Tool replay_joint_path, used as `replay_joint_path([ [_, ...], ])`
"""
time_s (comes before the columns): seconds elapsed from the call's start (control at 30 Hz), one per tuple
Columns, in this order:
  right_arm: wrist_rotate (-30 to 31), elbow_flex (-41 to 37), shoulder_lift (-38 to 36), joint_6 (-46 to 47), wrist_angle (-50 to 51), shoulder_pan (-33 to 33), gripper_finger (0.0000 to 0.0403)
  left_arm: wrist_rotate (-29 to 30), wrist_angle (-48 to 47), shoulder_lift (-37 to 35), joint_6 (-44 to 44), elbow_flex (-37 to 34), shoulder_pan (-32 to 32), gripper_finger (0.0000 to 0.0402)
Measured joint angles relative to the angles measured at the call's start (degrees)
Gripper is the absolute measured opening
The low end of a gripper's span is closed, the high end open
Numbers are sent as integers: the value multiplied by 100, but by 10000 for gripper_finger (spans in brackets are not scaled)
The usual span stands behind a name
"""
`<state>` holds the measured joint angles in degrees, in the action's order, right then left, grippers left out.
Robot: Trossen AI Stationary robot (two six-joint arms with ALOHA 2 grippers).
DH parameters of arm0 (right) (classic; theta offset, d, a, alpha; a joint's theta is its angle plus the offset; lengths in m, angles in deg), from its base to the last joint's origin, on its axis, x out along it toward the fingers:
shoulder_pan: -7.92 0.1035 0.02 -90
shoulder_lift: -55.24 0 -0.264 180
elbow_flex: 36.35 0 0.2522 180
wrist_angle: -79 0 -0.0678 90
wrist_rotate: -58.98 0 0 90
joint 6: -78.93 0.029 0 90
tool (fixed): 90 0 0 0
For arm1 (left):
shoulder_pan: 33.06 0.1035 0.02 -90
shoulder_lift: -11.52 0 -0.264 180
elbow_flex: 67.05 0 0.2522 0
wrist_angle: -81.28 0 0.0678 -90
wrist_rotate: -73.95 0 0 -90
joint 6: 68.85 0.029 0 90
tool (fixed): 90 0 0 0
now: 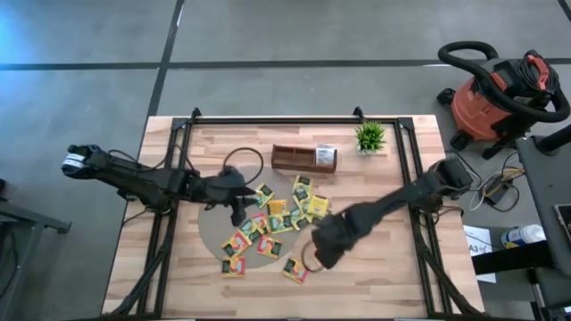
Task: Pick & Place Tea
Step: Put the orange tea sachet into the right compartment of the wooden organizer
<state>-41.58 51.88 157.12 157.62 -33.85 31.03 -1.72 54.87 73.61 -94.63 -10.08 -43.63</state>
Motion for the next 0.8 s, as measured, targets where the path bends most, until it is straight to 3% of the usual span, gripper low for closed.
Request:
replay_joint_path([
  [0.2, 662, -12, 0, 2540, -73, 818, 102, -1372, 2266, 932, 1313, -222, 26, 133],
  [0.4, 1856, -153, 0, 4294, -282, 1287, 107, -1706, 2572, 2090, 2092, 4, 29, 133],
  [0.53, 2507, -333, 0, 4760, -695, 1421, 117, -1831, 2581, 2707, 2472, 312, 32, 133],
  [0.8, 2554, -682, 72, 4858, -1087, 1537, 166, -2129, 2579, 3544, 2569, 1093, -6, 133],
])
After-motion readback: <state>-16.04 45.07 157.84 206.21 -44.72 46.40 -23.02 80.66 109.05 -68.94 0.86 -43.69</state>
